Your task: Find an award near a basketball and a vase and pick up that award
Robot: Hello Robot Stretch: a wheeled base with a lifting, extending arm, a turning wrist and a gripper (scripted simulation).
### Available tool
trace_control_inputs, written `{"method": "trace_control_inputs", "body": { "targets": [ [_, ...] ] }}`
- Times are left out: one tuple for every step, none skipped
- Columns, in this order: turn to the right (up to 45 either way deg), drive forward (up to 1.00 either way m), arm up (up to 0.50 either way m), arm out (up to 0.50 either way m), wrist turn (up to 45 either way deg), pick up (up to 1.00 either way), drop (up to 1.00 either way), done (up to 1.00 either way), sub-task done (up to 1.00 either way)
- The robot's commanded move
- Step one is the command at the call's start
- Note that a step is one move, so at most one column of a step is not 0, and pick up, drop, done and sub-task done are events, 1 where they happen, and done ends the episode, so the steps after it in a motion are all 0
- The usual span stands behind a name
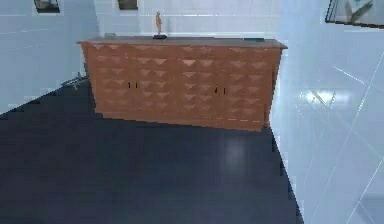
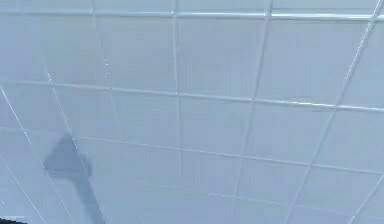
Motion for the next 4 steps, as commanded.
{"method": "trace_control_inputs", "body": {
  "targets": [
    [45.0, 0.0, 0.0, 0.0, 0.0, 0.0, 0.0, 0.0, 0.0],
    [45.0, 0.0, 0.0, 0.0, 0.0, 0.0, 0.0, 0.0, 0.0],
    [45.0, 0.0, 0.0, 0.0, 0.0, 0.0, 0.0, 0.0, 0.0],
    [30.0, 0.0, 0.0, 0.0, 0.0, 0.0, 0.0, 0.0, 0.0]
  ]
}}
